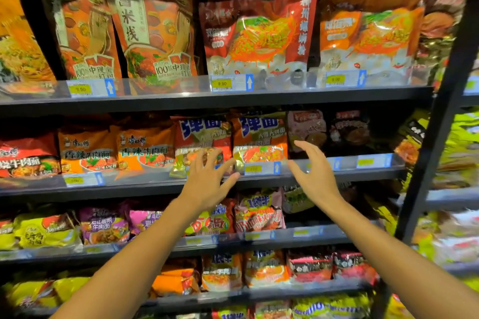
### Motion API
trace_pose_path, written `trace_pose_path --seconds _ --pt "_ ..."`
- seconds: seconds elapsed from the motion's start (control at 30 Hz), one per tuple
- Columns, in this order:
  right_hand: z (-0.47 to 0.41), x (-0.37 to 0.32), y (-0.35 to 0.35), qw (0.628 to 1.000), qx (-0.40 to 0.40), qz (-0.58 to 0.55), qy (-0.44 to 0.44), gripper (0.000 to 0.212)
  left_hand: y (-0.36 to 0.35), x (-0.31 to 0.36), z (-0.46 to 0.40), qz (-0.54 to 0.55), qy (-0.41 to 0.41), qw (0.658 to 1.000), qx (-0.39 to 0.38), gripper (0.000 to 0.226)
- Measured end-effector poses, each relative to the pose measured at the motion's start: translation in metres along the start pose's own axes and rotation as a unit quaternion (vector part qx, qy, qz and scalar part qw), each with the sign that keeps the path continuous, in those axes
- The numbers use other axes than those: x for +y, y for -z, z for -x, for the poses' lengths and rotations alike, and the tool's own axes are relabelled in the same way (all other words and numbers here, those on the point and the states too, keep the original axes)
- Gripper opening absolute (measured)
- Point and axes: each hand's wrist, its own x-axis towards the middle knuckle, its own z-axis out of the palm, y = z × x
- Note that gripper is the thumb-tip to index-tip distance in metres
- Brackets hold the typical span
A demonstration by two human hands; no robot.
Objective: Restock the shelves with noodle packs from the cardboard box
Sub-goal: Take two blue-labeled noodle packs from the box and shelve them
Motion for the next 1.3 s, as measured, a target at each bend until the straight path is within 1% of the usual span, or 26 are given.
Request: trace_pose_path --seconds 0.07,0.1,0.17,0.23,0.3,0.4,0.5,0.6,0.67,0.77,0.8,0.9,0.93,1.0,1.03,1.1,1.2,1.3 --pt "0.025 0.001 0.008 1.000 0.015 0.005 -0.007 0.048 -0.002 0.001 0.008 0.009 -0.015 0.999 0.030 0.073" --pt "0.038 0.003 0.012 1.000 0.016 0.015 -0.011 0.048 -0.004 0.003 0.014 0.019 -0.032 0.998 0.057 0.069" --pt "0.066 0.010 0.019 0.999 0.009 0.034 -0.019 0.047 -0.013 0.014 0.030 0.046 -0.093 0.989 0.107 0.056" --pt "0.099 0.016 0.029 0.998 -0.008 0.038 -0.040 0.046 -0.028 0.030 0.045 0.078 -0.154 0.978 0.116 0.051" --pt "0.134 0.022 0.037 0.995 -0.031 0.043 -0.081 0.046 -0.046 0.048 0.060 0.116 -0.194 0.970 0.094 0.048" --pt "0.189 0.029 0.051 0.987 -0.048 0.085 -0.126 0.050 -0.070 0.078 0.083 0.166 -0.244 0.954 0.050 0.048" --pt "0.244 0.027 0.072 0.982 -0.039 0.120 -0.141 0.052 -0.094 0.109 0.109 0.162 -0.285 0.945 0.002 0.053" --pt "0.299 0.022 0.099 0.966 -0.056 0.153 -0.199 0.055 -0.110 0.142 0.141 0.164 -0.309 0.934 -0.067 0.060" --pt "0.333 0.022 0.119 0.958 -0.060 0.172 -0.223 0.060 -0.118 0.166 0.159 0.163 -0.330 0.925 -0.093 0.063" --pt "0.377 0.020 0.151 0.950 -0.048 0.193 -0.242 0.057 -0.124 0.199 0.183 0.176 -0.359 0.908 -0.123 0.065" --pt "0.391 0.020 0.162 0.943 -0.046 0.208 -0.255 0.059 -0.126 0.210 0.191 0.179 -0.367 0.904 -0.128 0.067" --pt "0.432 0.026 0.197 0.922 -0.059 0.238 -0.300 0.081 -0.131 0.246 0.209 0.171 -0.380 0.895 -0.159 0.067" --pt "0.446 0.031 0.209 0.918 -0.061 0.244 -0.306 0.078 -0.133 0.258 0.215 0.167 -0.383 0.893 -0.169 0.068" --pt "0.473 0.041 0.235 0.912 -0.067 0.260 -0.309 0.063 -0.138 0.286 0.227 0.159 -0.390 0.886 -0.192 0.077" --pt "0.487 0.046 0.249 0.909 -0.069 0.266 -0.313 0.059 -0.141 0.300 0.233 0.156 -0.391 0.885 -0.200 0.082" --pt "0.513 0.057 0.277 0.899 -0.077 0.273 -0.333 0.060 -0.148 0.330 0.245 0.148 -0.390 0.882 -0.217 0.088" --pt "0.549 0.077 0.322 0.887 -0.088 0.265 -0.369 0.063 -0.157 0.378 0.270 0.140 -0.390 0.876 -0.246 0.090" --pt "0.582 0.099 0.365 0.878 -0.094 0.257 -0.392 0.064 -0.169 0.421 0.294 0.139 -0.392 0.869 -0.269 0.106"
